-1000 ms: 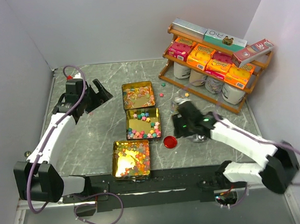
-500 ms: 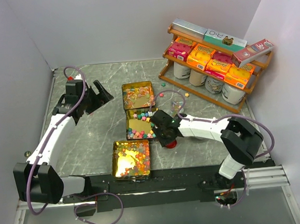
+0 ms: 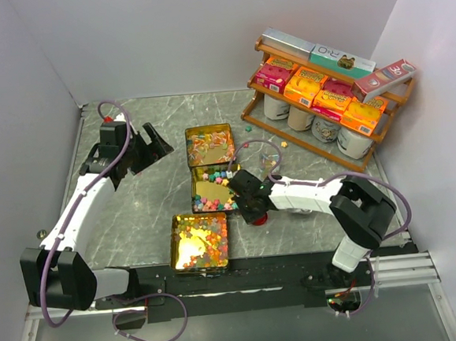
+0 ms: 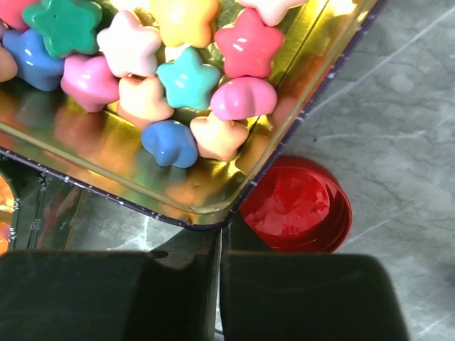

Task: Pack the candies
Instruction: Pick up the bottle lid at the center of the board.

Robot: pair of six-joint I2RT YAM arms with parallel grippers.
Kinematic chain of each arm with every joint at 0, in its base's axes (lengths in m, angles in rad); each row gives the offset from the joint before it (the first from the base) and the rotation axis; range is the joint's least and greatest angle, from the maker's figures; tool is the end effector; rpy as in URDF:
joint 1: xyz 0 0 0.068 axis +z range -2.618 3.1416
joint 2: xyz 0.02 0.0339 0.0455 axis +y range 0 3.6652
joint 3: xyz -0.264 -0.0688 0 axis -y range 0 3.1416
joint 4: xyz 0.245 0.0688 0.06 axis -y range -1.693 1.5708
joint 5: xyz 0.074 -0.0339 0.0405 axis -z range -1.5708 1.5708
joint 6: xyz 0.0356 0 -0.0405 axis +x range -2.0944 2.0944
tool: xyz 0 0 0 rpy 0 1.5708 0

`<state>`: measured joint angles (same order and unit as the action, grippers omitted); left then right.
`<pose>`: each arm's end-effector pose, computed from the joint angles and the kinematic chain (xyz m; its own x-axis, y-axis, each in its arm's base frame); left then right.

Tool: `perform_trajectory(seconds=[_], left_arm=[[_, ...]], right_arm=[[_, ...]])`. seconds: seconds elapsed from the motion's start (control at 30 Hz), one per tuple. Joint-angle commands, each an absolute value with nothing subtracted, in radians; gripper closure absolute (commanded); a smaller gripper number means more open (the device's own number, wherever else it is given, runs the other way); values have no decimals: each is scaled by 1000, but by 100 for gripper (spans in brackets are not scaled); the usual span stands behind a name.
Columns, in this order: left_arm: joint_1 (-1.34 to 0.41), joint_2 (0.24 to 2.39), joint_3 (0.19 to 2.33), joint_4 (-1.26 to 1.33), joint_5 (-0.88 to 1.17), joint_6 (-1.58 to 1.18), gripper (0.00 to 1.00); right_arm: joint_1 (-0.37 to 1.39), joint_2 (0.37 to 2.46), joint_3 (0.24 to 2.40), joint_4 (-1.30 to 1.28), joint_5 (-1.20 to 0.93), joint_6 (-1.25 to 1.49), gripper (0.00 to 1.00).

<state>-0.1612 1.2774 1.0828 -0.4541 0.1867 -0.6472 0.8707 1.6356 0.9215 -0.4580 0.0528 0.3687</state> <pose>0.2777 -0.0519 0.3119 -0.6589 -0.4931 -0.5681 -0.1173 0.8133 -0.5699 0.1973 0.2313 0.1609 -0.8243 -0.4199 -0.3797 -0.4861 0.8688 0.0945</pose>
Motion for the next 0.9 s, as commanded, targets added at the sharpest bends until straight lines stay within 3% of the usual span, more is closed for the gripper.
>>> perform_trajectory(seconds=[0.0, 0.33, 0.6, 0.77, 0.87], left_arm=[[-158, 1238, 1089, -439, 221, -629, 4], [-160, 1272, 1117, -411, 293, -617, 4], [-267, 1213, 1058, -66, 656, -540, 4], [-397, 1261, 1126, 60, 859, -488, 4], [-455, 1304, 1216, 19, 838, -419, 3]], right_arm=[[876, 1534, 920, -518, 117, 390, 100], [836, 1186, 1124, -811, 5, 365, 100], [484, 1060, 1273, -647, -579, 333, 100], [422, 1143, 1406, -623, -831, 345, 100], [417, 1173, 1472, -629, -913, 362, 100]])
